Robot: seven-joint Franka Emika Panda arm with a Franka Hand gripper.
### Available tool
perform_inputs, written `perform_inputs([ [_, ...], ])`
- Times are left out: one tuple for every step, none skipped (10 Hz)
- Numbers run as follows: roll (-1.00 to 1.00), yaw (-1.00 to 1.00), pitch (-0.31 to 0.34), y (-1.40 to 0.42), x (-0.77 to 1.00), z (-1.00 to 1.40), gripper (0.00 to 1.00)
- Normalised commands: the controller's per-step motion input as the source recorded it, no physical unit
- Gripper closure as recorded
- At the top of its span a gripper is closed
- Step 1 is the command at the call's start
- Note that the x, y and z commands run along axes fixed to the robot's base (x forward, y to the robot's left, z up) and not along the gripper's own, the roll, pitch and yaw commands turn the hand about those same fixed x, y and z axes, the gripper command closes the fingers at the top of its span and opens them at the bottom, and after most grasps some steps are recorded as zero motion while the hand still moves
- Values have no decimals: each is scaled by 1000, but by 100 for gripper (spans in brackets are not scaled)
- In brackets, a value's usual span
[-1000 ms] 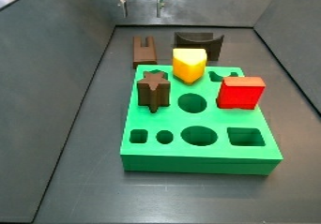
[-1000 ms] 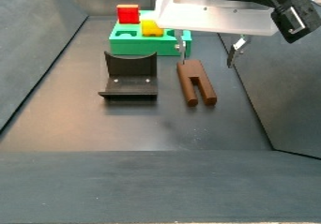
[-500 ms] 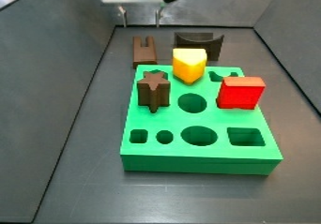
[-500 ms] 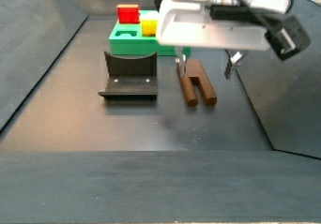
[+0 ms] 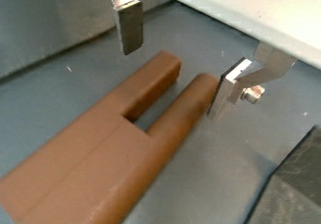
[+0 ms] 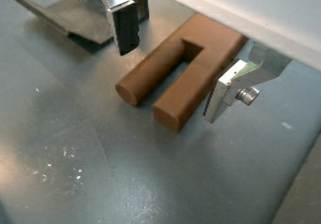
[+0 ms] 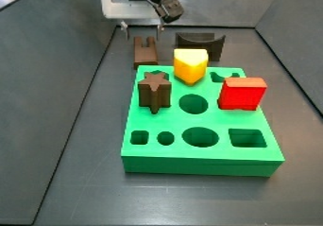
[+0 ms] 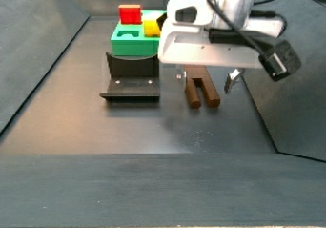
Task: Pick up the square-circle object. Move up. Rotate the square-circle object. Place the square-circle object on the fixture. Regrasp the square-circle object. Move to above the board. Insert the square-circle object.
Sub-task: Rotate the square-circle object, then move up.
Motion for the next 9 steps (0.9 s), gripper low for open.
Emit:
perform_inputs([
  [-120,18,-70,7,38,-486,0],
  [-126,20,-77,7,38,-423,0],
  [-136,23,-79,9,37,-302,0],
  [-140,17,-84,14,37,-216,0],
  [0,0,0,0,0,0,100],
  [0,0,0,0,0,833,100],
  [0,0,15,0,-18,803,100],
  [8,-2,33,2,-29,708,100],
  [20,-5,48,6,-19,590,100],
])
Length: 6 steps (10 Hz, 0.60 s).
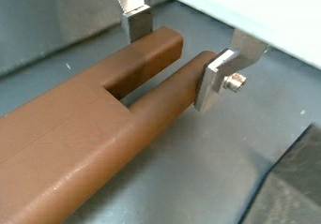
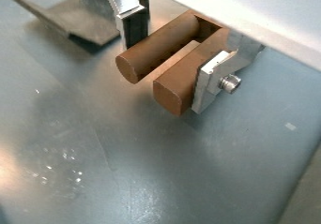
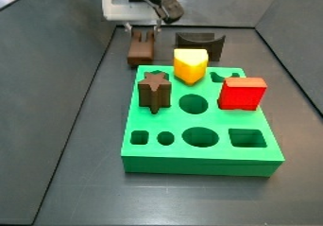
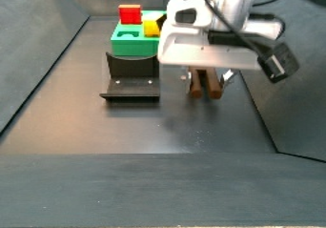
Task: Pick up the square-circle object. Move up. Rotate the square-circle object. Place the square-circle object on the fixture. Regrasp the square-circle object. Move to above the board. Insert the square-circle object.
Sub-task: Move up, then place the square-circle object on the fixture.
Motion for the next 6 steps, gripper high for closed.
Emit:
perform_inputs([
  [34,-5,60,3,-15,456,100],
  [51,-5,64,3,-16,317,100],
  [0,0,0,0,0,1000,100],
  [11,1,1,0,-2,1000,100],
  [31,-3,18,1,-11,1000,100],
  [47,-5,32,2,-13,1000,100],
])
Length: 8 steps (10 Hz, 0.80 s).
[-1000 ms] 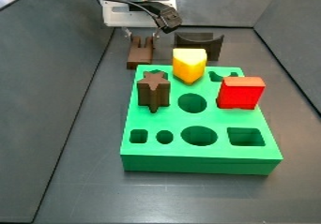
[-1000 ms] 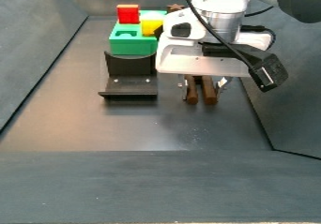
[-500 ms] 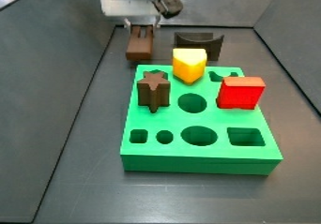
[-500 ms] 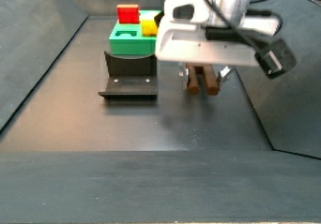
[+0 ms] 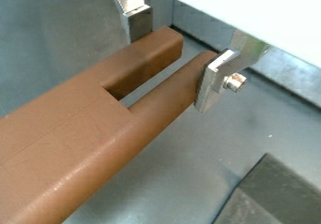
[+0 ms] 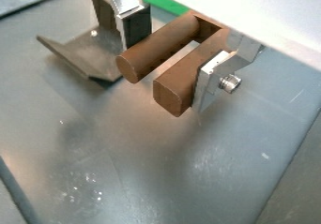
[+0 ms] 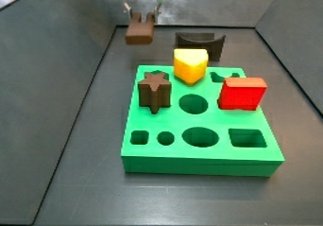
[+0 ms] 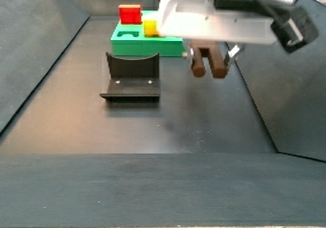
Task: Pick up the square-circle object. Move up. Rotate the square-circle object. Place the square-circle object on the fixture. Regrasp the square-circle object. Move to above the board. Insert the square-circle object.
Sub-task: Place the square-circle object on the fixture.
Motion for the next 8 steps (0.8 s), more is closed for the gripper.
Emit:
perform_inputs([
  [62,-8,45,1,-17,1000,100],
  [78,-9,54,2,-22,1000,100],
  [96,-6,61,3,-29,1000,100],
  [104,-1,62,2,-29,1000,100],
  [121,12,69,1,-30,923,100],
  [126,18,73,0,-28,835,100],
  [137,26,80,2,-21,659,100],
  [137,34,87,0,-14,521,100],
])
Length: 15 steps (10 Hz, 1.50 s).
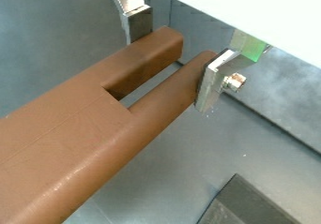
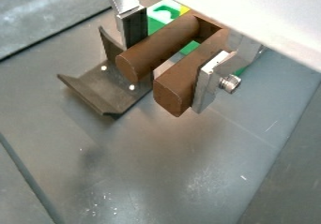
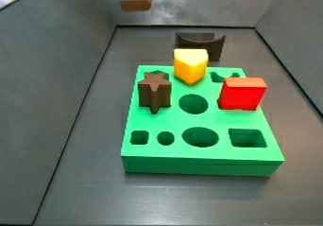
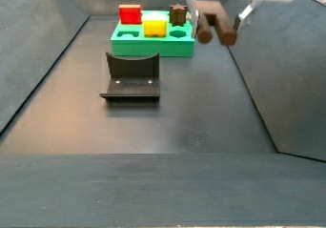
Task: Pick up the square-circle object. Move up. Rotate the square-circle object. Place the square-circle object on the fixture. Regrasp the square-circle object. Move to above the board. Insert the square-circle object.
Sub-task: Place the square-circle object on the fixture.
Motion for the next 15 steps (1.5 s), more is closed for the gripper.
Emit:
perform_inputs([
  [131,40,94,-1,-5,341,100],
  [120,39,96,-1,-3,248,100],
  [651,168,171,-129,1000,157,100],
  [634,166,179,-130,1000,119,100],
  [533,149,185,-124,1000,111,100],
  [382,120,174,-111,1000,108,100],
  [230,89,137,-100,1000,94,100],
  [175,76,117,-93,1000,85,100],
  [160,73,109,-89,1000,81,100],
  [136,71,108,-82,1000,72,100],
  [127,71,113,-77,1000,66,100],
  [111,67,121,-72,1000,60,100],
  [100,68,122,-69,1000,54,100],
  [86,68,131,-60,1000,44,100],
  [80,65,134,-56,1000,43,100],
])
